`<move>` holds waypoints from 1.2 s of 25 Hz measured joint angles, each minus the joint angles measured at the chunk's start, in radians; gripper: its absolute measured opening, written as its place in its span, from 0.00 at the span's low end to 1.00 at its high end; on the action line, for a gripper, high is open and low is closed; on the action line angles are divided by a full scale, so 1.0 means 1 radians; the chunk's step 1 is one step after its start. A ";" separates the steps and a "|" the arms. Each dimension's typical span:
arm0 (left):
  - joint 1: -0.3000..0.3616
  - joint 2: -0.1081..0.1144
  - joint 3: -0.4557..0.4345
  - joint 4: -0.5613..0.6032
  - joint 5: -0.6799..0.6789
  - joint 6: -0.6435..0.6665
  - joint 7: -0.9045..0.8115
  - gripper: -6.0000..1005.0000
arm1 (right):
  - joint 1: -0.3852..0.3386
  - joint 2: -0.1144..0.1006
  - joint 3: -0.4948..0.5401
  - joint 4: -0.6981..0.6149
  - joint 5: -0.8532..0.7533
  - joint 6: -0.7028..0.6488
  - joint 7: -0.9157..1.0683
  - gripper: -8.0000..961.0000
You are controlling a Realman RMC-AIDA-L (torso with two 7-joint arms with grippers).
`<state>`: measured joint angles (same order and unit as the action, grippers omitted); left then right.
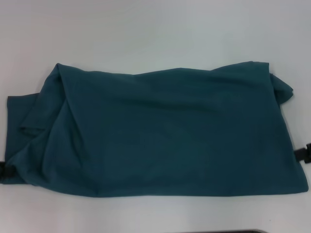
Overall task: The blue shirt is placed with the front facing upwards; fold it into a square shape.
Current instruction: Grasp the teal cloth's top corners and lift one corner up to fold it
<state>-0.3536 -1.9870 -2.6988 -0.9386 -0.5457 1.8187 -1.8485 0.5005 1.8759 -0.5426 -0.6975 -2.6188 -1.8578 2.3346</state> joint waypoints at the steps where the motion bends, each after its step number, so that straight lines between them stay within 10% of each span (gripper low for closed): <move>1: -0.002 0.001 -0.005 -0.003 0.000 -0.005 -0.001 0.27 | 0.002 0.000 0.009 -0.007 0.000 -0.001 0.000 0.42; 15: -0.025 0.038 -0.126 0.014 -0.033 -0.022 0.013 0.67 | 0.071 0.035 0.048 -0.006 0.131 0.041 -0.010 0.77; 30: -0.202 -0.005 0.036 0.133 -0.067 -0.109 0.055 0.67 | 0.169 0.116 0.015 0.035 0.186 0.135 -0.014 0.78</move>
<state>-0.5552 -1.9916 -2.6631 -0.8056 -0.6130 1.7094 -1.7930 0.6692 1.9914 -0.5280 -0.6628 -2.4328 -1.7226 2.3209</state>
